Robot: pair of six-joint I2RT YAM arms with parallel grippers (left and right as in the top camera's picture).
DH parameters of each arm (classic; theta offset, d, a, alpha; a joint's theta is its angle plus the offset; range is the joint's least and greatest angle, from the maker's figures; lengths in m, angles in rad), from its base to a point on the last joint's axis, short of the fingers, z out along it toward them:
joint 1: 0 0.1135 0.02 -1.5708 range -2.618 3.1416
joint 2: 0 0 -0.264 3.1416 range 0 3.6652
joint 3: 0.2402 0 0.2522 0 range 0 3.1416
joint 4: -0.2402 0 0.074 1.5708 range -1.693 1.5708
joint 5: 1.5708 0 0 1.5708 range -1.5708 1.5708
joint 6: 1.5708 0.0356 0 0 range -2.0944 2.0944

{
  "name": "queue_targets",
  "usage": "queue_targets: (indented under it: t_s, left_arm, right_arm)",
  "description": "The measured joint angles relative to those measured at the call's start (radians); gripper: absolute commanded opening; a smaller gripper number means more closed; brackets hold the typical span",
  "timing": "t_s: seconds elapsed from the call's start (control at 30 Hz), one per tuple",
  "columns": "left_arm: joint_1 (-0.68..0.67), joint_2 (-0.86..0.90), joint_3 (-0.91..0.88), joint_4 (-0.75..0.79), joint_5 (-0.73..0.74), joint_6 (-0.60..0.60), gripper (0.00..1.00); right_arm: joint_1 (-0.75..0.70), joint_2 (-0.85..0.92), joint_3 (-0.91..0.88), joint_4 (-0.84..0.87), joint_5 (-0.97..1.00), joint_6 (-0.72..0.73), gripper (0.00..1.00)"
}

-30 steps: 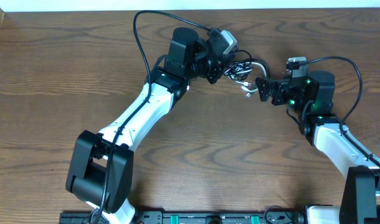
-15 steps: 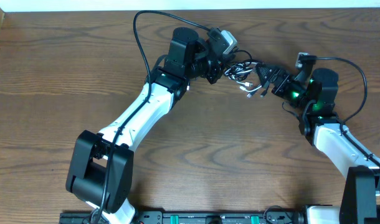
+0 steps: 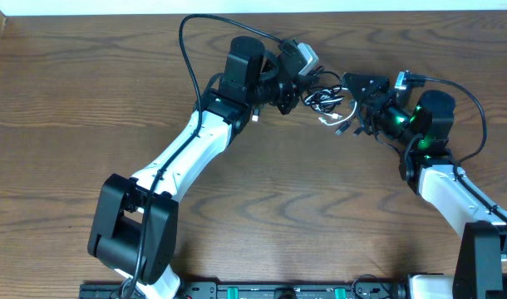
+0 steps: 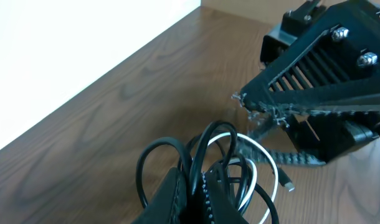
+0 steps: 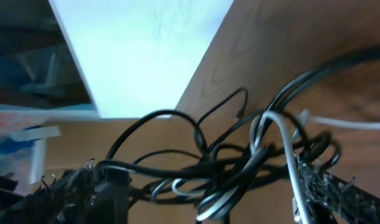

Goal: Untangle cables

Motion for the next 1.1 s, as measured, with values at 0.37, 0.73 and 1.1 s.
queue_targets:
  t_s: [0.37, 0.73, 1.1]
  left_arm:
    - [0.0, 0.0, 0.0, 0.011, -0.087, 0.0, 0.08]
    - [0.0, 0.0, 0.0, 0.011, -0.261, -0.001, 0.07]
    - [-0.047, 0.0, 0.0, 0.011, -0.203, -0.001, 0.08]
  right_arm:
    - [0.0, 0.0, 0.0, 0.034, -0.182, 0.099, 0.99]
    - [0.0, 0.0, 0.0, -0.143, -0.218, 0.024, 0.99]
    - [0.048, 0.0, 0.0, -0.003, -0.154, 0.017, 0.86]
